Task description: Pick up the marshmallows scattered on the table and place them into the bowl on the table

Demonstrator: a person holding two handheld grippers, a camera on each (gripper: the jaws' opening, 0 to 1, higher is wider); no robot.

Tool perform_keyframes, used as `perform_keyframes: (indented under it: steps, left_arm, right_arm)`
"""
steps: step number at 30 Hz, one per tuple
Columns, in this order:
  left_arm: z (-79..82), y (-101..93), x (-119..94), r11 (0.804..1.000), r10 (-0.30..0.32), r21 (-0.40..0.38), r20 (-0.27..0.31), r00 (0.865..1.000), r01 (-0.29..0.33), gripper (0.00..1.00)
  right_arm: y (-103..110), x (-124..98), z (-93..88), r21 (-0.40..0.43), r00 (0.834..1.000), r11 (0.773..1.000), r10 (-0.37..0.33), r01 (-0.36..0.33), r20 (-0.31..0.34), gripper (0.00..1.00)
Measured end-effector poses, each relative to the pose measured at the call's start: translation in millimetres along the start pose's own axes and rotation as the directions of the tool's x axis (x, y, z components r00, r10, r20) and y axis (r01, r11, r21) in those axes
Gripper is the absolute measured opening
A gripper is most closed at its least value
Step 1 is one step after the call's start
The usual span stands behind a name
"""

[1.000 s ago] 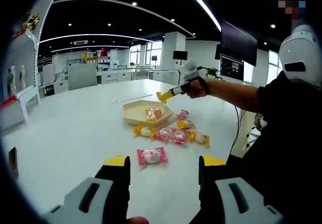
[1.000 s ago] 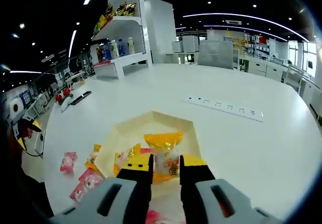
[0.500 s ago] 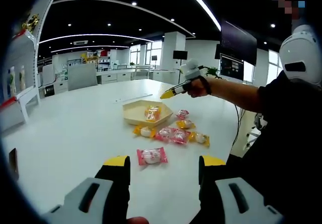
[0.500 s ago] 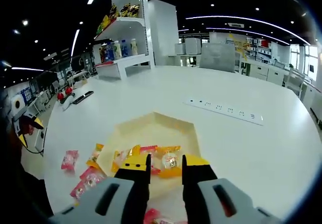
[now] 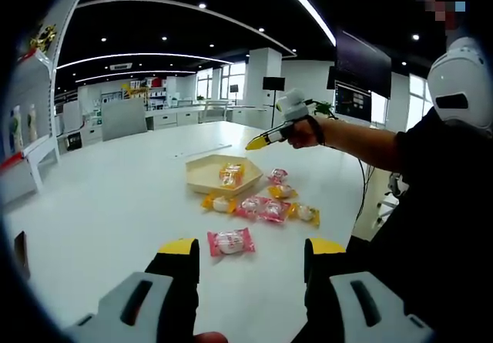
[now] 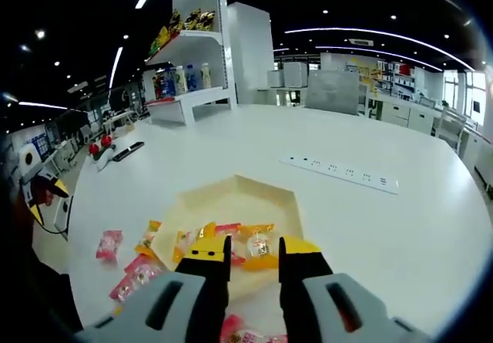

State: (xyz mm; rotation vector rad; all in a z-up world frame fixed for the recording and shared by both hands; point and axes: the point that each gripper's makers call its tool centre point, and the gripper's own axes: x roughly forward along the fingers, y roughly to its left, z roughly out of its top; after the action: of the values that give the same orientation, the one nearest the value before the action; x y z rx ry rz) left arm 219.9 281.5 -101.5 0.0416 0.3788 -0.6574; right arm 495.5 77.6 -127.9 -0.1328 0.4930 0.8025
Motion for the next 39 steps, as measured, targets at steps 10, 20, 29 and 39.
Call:
perform_keyframes:
  steps: [10,20,29,39]
  left_arm:
    - [-0.8,0.4,2,1.0,0.0,-0.002,-0.004,1.0,0.0,0.55]
    - [-1.0,0.1,4,1.0,-0.002,-0.002,-0.005,1.0,0.002,0.55]
    - [0.8,-0.2,7,1.0,-0.004,0.002,-0.008,1.0,0.004,0.55]
    - [-0.1,1.1,9,1.0,-0.005,0.001,-0.014,1.0,0.005,0.55]
  right_arm:
    - [-2,-5,-1.8,-0.001,1.0,1.0,0.005,-0.005,0.009,0.25]
    - [0,-17,1.2,-0.008,1.0,1.0,0.007,-0.007,0.024,0.26]
    - [9,-32,5.7,-0.019,0.998,1.0,0.017,-0.016,0.057,0.27]
    - [9,-46,10.6,-0.022,0.995,1.0,0.005,-0.003,0.1,0.27]
